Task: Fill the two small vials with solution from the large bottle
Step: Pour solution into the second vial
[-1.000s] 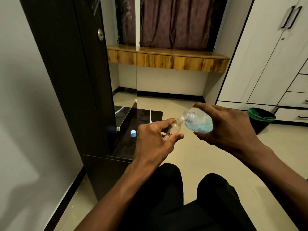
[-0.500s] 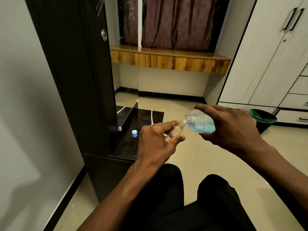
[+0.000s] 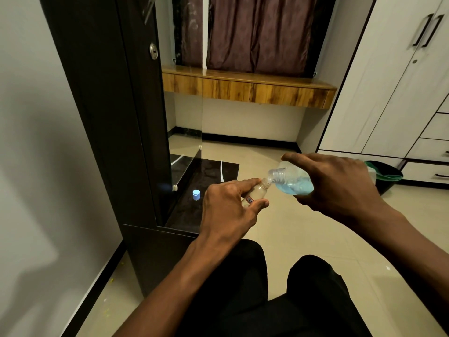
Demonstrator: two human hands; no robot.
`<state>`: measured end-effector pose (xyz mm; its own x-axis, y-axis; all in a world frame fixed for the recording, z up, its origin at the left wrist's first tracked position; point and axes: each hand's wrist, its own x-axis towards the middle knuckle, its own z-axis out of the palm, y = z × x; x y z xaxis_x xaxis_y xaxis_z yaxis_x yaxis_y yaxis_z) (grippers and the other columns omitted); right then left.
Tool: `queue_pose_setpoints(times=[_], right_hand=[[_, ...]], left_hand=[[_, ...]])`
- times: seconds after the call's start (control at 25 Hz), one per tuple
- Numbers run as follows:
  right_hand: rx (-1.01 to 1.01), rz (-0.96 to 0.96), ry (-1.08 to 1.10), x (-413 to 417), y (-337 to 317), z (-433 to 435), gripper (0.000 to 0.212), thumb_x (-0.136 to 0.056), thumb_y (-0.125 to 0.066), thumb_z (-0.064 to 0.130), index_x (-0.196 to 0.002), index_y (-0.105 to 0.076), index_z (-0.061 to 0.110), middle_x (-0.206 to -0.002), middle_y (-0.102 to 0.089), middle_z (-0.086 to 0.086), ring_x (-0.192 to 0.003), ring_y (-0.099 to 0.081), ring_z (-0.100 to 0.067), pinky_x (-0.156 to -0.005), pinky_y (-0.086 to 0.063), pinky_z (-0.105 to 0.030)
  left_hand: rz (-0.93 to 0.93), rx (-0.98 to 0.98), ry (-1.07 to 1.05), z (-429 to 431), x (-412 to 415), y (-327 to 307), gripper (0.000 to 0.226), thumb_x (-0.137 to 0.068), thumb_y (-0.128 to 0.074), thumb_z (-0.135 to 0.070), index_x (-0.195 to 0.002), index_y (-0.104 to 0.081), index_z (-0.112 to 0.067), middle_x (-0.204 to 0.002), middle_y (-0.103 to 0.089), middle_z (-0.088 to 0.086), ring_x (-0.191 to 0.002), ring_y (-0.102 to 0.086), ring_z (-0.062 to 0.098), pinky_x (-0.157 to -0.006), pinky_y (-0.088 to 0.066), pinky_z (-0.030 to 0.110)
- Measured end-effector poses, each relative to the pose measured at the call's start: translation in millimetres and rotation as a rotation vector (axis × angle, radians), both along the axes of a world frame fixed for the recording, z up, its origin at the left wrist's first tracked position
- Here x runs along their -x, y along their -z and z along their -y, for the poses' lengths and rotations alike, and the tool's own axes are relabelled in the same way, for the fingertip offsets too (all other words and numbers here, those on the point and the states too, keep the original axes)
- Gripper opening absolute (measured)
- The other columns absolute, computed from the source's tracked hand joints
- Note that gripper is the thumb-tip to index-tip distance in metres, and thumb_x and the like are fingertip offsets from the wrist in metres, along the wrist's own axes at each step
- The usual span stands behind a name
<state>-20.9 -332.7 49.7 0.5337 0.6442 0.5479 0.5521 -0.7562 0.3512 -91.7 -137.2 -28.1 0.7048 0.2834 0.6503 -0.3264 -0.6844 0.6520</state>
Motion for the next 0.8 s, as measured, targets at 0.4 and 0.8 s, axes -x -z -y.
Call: queue_pose_setpoints(times=[0.4,0.8], right_hand=[[0.044,0.011,0.016,-2.0,-1.3,-0.5,0.084,-0.059,-0.093,0.027,-0.136,-0.061,0.03,-0.115,-0.076,-0.001,-0.081,-0.073,-0.033,-0.061,-0.046,-0.032],[0.059,-0.01,0.02,-3.6,-2.3,-1.4,0.085,-0.059,-0.093,0.027,-0.138,-0.059,0.031,-0.116,-0.076,0.0,-0.083,-0.073,-0.032,-0.063,-0.052,-0.035]], left_hand=[[0.01,-0.034,-0.006,-0.7,-2.0,2.5,0.051,-0.073,-0.091,-0.036,-0.119,-0.077,-0.019,-0.099,-0.08,0.002,-0.081,-0.075,0.012,-0.074,-0.063,0.033],[0.011,-0.047,-0.019,-1.5,-1.8,2.6,0.051,-0.073,-0.091,-0.036,-0.118,-0.077,-0.018,-0.098,-0.08,0.002,-0.079,-0.074,0.013,-0.074,-0.063,0.034]])
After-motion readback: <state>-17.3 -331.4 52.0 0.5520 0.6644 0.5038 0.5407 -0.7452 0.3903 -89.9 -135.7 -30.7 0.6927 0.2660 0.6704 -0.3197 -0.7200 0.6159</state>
